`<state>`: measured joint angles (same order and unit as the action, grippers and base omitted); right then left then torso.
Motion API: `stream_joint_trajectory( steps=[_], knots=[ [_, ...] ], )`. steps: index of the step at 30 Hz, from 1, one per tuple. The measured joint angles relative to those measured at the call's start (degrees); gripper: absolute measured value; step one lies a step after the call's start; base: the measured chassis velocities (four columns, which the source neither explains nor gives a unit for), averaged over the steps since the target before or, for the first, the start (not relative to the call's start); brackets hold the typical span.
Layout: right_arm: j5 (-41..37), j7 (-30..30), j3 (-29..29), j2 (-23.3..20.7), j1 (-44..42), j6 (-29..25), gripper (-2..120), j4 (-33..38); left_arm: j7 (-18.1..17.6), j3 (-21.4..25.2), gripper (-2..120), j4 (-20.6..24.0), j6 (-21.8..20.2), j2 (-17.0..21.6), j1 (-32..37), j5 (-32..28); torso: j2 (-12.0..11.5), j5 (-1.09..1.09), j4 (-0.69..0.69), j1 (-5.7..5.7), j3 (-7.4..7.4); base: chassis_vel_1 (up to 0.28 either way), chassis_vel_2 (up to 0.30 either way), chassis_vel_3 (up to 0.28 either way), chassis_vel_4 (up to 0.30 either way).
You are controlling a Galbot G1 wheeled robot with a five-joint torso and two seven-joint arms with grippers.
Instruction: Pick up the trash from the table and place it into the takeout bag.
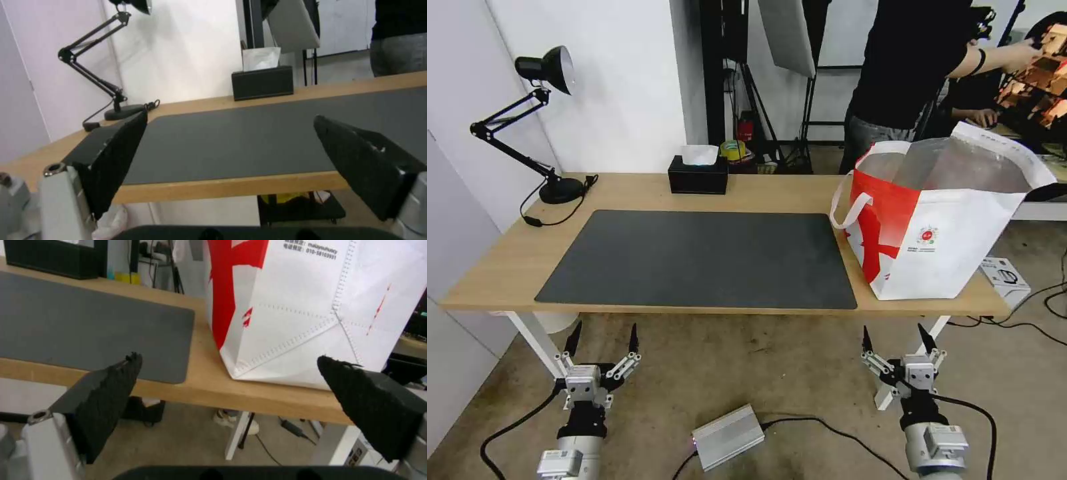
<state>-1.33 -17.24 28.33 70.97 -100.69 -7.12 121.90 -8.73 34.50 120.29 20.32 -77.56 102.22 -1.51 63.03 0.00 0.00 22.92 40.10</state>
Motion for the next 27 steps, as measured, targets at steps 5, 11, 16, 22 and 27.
stream_joint_trajectory(
  steps=[5, 11, 16, 22, 27],
  knots=[
    [0.0, 0.0, -0.1, -0.1, 0.1, 0.0, 100, 0.0, 0.0, 0.2, 100, 0.2, 0.0, 0.0, -0.1, 0.0, 0.0, 0.0, 0.0, 0.0, 0.0, 0.0, 0.0, 0.0, 0.0],
    [0.0, 0.0, -0.3, -0.1, 0.2, -0.1, 100, 0.0, 0.0, 0.5, 100, 0.4, 0.1, 0.0, -0.4, 0.2, 0.0, 0.0, 0.0, 0.0, 0.0, 0.0, 0.0, 0.0, 0.0],
    [0.0, 0.0, -0.4, -0.1, 0.3, -0.2, 100, 0.0, -0.1, 0.5, 100, 0.5, 0.1, 0.1, -0.5, 0.2, 0.0, 0.0, 0.0, 0.0, 0.0, 0.0, 0.0, 0.0, 0.0],
    [0.0, 0.0, -0.4, -0.1, 0.3, -0.2, 100, 0.0, -0.1, 0.5, 100, 0.5, 0.1, 0.1, -0.5, 0.2, 0.0, 0.0, 0.0, 0.0, 0.0, 0.0, 0.0, 0.0, 0.0],
    [0.0, 0.0, -0.4, -0.1, 0.3, -0.3, 100, 0.1, -0.1, 0.5, 100, 0.5, 0.1, 0.1, -0.5, 0.2, 0.0, 0.0, 0.0, 0.0, 0.0, 0.0, 0.0, 0.0, 0.0]
  ],
)
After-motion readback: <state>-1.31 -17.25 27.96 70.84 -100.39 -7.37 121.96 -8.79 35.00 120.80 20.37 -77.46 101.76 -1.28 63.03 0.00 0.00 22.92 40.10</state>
